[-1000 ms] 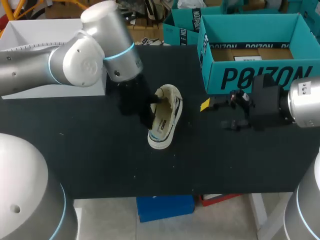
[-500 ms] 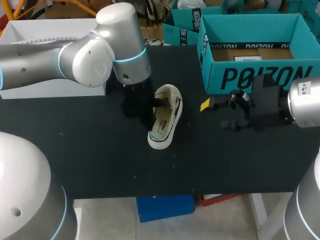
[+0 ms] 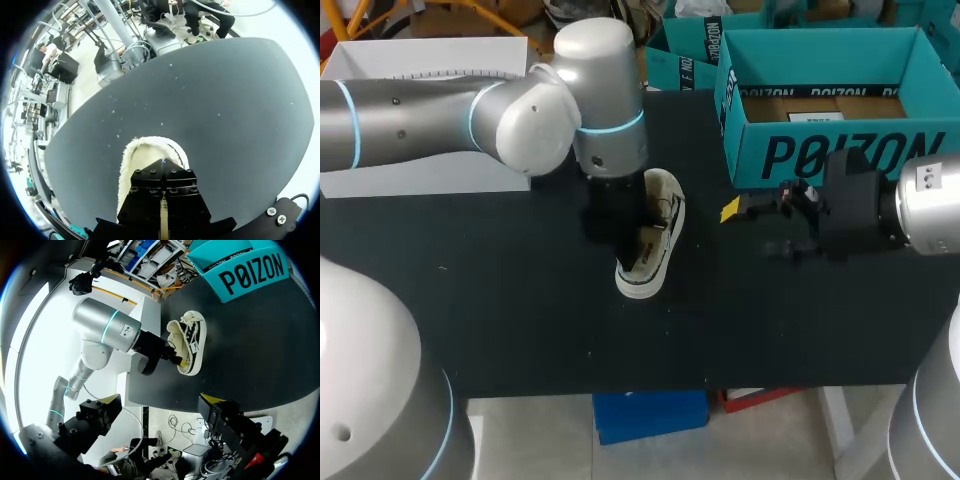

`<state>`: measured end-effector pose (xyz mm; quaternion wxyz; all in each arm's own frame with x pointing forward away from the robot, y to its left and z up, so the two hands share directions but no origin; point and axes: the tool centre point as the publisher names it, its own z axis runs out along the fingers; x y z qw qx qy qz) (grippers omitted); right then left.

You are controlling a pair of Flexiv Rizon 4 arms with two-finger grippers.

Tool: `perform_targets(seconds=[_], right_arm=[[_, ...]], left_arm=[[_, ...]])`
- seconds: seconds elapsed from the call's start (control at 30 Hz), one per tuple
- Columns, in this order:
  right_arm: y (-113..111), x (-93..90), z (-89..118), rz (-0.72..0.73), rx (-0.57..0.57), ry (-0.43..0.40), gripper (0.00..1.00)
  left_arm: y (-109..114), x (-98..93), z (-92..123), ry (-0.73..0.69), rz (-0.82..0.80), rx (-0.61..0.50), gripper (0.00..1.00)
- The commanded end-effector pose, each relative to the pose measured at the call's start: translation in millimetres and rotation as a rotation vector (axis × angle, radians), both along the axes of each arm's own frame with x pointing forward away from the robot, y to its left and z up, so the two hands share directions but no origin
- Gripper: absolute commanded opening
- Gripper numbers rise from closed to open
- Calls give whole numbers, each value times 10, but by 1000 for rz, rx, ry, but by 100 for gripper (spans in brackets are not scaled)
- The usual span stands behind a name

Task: Take the shoe out of the shoebox, open the shoe tongue, remove and reinsert the insole, then place the shoe into the shoebox

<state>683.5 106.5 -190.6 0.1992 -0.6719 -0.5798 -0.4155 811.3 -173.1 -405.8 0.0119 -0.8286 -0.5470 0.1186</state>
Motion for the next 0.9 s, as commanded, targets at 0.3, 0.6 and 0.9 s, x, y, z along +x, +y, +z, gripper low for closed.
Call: perform_targets(seconds=[0.3,0.6,0.9], right_arm=[[6,1,0,-1,-1,0,100],[6,1,0,-1,-1,0,100],[6,1,0,-1,-1,0,100]], left_arm=[[-71,43,-219,-4,15,33,0],[-22,63,54,-17,40,-11,1],[133,140,506,-13,107,-103,10]])
